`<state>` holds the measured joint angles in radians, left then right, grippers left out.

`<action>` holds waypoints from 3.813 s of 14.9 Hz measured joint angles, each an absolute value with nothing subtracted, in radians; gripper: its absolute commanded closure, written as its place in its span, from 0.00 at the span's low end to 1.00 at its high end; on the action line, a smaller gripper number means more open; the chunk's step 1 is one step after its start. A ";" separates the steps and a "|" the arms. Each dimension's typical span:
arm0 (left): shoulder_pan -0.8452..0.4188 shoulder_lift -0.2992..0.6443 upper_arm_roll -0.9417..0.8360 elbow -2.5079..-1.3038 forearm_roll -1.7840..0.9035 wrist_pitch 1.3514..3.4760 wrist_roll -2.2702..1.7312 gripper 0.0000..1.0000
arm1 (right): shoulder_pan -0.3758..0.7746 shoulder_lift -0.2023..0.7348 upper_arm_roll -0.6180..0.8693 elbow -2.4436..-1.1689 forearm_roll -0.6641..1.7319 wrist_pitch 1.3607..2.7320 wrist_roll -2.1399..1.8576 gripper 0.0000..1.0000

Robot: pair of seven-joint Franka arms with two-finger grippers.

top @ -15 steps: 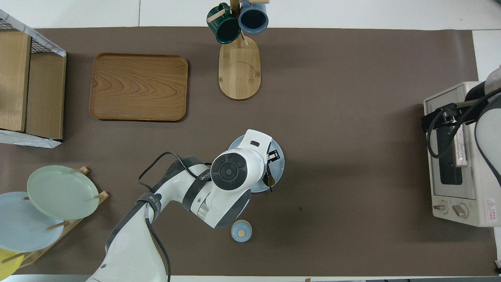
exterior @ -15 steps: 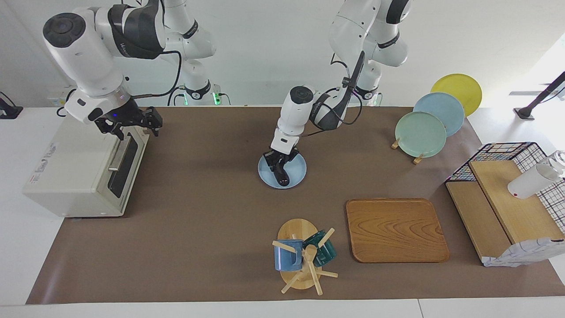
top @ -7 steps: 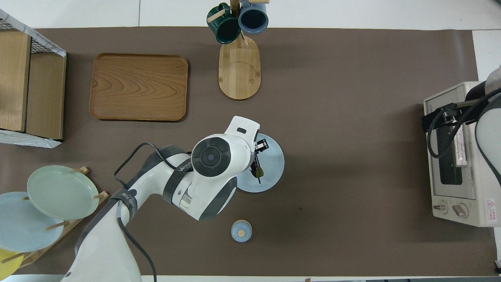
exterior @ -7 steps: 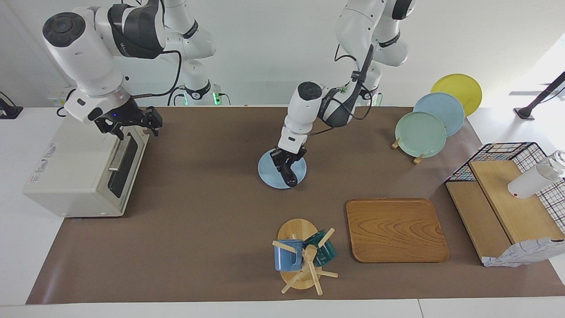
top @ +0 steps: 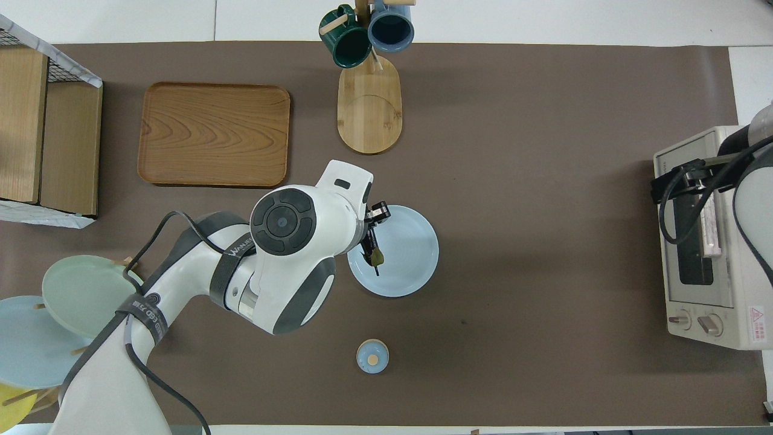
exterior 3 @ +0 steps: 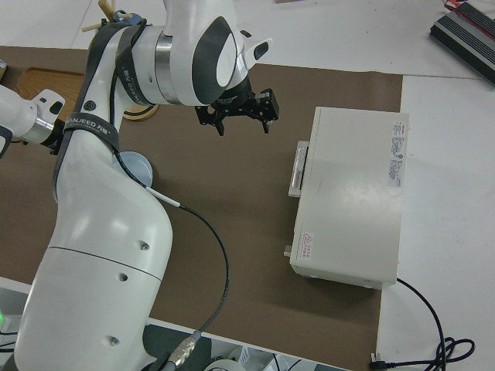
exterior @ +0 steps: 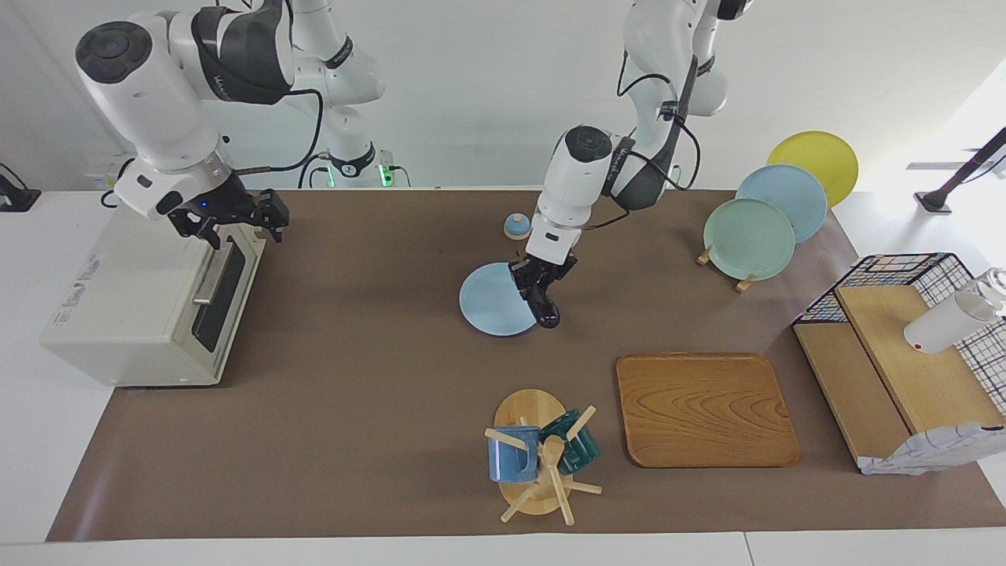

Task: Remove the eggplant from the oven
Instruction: 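Carry the eggplant with the left gripper onto the wooden tray, then open the left gripper and lift it off the eggplant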

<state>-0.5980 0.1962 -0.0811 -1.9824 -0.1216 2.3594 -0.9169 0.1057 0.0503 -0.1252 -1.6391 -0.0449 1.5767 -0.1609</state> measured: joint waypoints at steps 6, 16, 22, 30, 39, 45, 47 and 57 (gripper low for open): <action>-0.501 0.204 -0.072 -1.931 -0.121 2.305 -0.777 1.00 | 0.106 0.050 -0.125 -1.639 -0.045 1.577 -0.161 0.00; -0.405 0.234 -0.071 -1.868 -0.122 2.255 -0.642 1.00 | 0.096 0.046 -0.126 -1.638 -0.045 1.575 -0.160 0.00; -0.185 0.261 -0.067 -1.850 -0.136 2.255 -0.321 1.00 | 0.086 0.043 -0.126 -1.638 -0.045 1.573 -0.160 0.00; -0.082 0.482 -0.068 -1.656 -0.107 2.269 -0.137 1.00 | 0.084 0.037 -0.132 -1.638 -0.045 1.573 -0.159 0.00; -0.081 0.529 -0.068 -1.642 -0.091 2.314 -0.094 0.00 | 0.084 0.034 -0.132 -1.638 -0.045 1.573 -0.159 0.00; -0.070 0.520 -0.068 -1.626 -0.090 2.300 -0.090 0.00 | 0.084 0.034 -0.132 -1.638 -0.045 1.573 -0.159 0.00; -0.070 0.493 -0.068 -1.617 -0.091 2.273 -0.099 0.00 | 0.084 0.034 -0.132 -1.638 -0.045 1.573 -0.159 0.00; -0.030 0.247 -0.063 -1.610 -0.090 1.902 -0.132 0.00 | 0.084 0.034 -0.132 -1.638 -0.045 1.573 -0.159 0.00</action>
<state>-0.0304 0.2474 -0.0626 -1.6100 -0.0905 1.9017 -0.1324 0.0844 0.0344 -0.1317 -1.6379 -0.0449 1.5727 -0.1591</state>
